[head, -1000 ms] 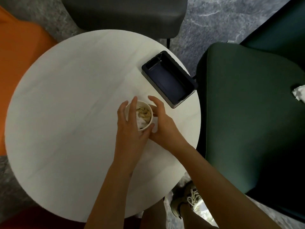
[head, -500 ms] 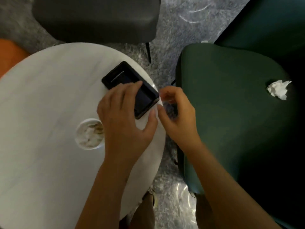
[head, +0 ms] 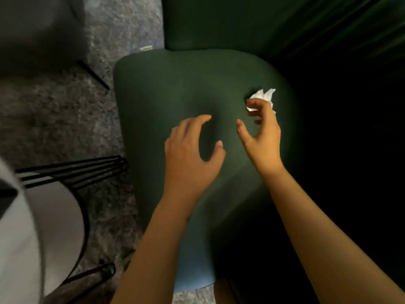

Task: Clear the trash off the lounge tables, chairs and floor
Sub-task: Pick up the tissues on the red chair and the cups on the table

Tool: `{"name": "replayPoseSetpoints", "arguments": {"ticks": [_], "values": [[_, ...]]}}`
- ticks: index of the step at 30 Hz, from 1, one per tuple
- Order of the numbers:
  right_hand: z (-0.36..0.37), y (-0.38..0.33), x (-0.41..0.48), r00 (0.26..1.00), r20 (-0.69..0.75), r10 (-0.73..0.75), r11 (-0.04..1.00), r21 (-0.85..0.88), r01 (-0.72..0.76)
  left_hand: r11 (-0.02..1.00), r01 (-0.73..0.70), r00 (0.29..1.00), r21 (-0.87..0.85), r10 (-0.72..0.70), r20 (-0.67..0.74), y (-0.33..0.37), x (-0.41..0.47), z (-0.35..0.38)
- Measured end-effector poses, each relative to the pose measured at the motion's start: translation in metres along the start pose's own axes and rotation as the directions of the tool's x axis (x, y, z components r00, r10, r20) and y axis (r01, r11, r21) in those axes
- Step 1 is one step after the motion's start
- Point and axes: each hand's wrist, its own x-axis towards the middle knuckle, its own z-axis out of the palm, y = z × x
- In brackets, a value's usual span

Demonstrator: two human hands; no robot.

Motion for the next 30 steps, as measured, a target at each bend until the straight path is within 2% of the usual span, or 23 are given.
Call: {"name": "replayPoseSetpoints", "arguments": {"ticks": [6, 10, 12, 15, 19, 23, 26, 30], "values": [[0.001, 0.082, 0.047, 0.990, -0.063, 0.128, 0.992, 0.000, -0.129, 0.999, 0.037, 0.995, 0.016, -0.038, 0.089, -0.007, 0.022, 0.070], [0.019, 0.115, 0.068, 0.981, -0.008, 0.193, 0.973, -0.126, -0.192, 0.997, 0.071, 0.990, 0.031, -0.074, 0.122, -0.022, 0.024, 0.089], [0.027, 0.125, 0.071, 0.977, 0.032, 0.209, 0.962, -0.189, -0.199, 0.994, 0.100, 0.986, 0.039, -0.104, 0.128, -0.029, 0.022, 0.095], [0.033, 0.131, 0.072, 0.987, 0.020, 0.160, 0.951, -0.273, -0.148, 0.989, 0.140, 0.982, 0.047, -0.145, 0.120, -0.036, 0.019, 0.098], [0.037, 0.118, 0.060, 0.984, 0.068, 0.167, 0.970, -0.192, -0.151, 0.986, 0.162, 0.979, 0.028, -0.164, 0.121, -0.036, 0.014, 0.091], [0.044, 0.071, 0.037, 0.986, 0.162, 0.038, 0.998, -0.065, -0.028, 0.988, 0.156, 0.986, -0.008, -0.155, 0.062, -0.033, 0.016, 0.068], [0.049, 0.020, 0.025, 0.990, 0.134, -0.038, 0.996, 0.081, 0.027, 0.988, 0.150, 0.988, -0.044, -0.151, -0.017, -0.029, 0.015, 0.037], [0.056, -0.067, 0.007, 0.964, 0.217, -0.153, 0.954, 0.286, 0.087, 0.991, 0.116, 0.977, -0.066, -0.125, -0.174, -0.029, 0.003, -0.026]]}}
